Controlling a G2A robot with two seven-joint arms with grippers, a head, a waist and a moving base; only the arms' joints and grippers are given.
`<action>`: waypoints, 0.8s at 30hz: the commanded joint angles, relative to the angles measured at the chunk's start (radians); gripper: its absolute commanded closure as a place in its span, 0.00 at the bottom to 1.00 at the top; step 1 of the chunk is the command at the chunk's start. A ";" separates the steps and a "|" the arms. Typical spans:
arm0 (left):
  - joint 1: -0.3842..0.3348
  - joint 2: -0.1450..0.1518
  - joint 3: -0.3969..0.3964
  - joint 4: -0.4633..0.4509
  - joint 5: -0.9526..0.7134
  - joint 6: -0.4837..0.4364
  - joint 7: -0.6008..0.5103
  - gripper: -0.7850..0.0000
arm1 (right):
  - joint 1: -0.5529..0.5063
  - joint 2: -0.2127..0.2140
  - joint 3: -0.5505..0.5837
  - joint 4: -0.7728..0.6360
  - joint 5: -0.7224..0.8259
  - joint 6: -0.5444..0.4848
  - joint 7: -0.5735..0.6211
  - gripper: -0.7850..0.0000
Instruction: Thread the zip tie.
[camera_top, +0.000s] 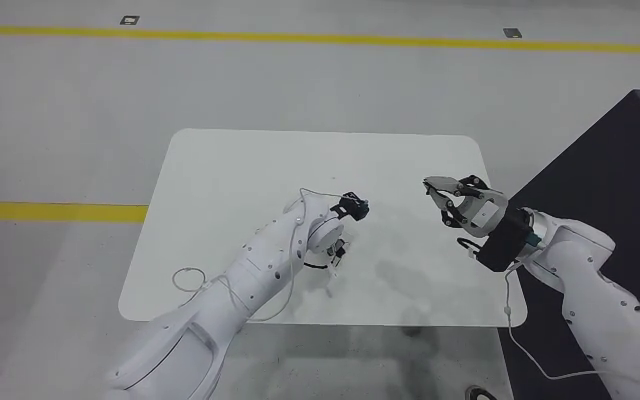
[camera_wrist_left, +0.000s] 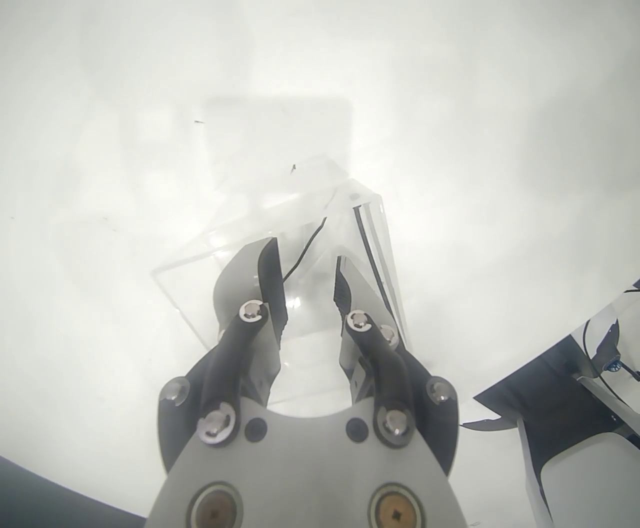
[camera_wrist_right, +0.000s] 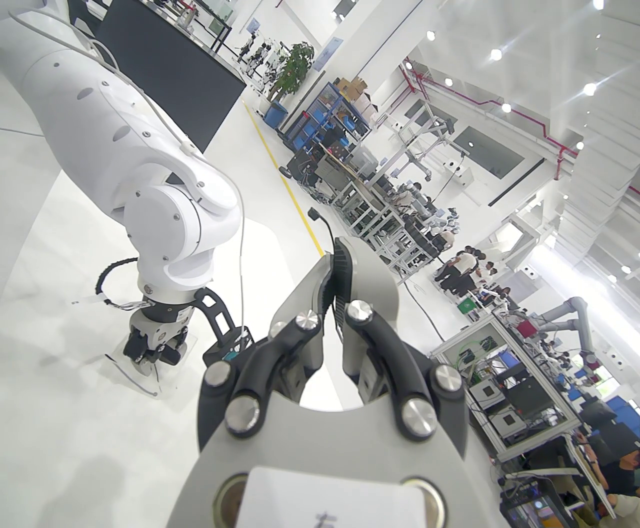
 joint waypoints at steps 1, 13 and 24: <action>-0.002 -0.004 -0.001 0.007 -0.001 -0.001 -0.002 0.76 | 0.000 0.000 0.000 0.000 0.000 0.000 0.000 1.00; -0.004 -0.024 0.000 0.040 -0.005 -0.009 -0.012 1.00 | 0.000 0.000 0.000 0.000 0.000 0.000 0.000 1.00; 0.009 -0.017 -0.030 -0.063 0.018 0.006 -0.041 1.00 | 0.000 0.000 0.000 0.000 0.000 0.000 0.000 1.00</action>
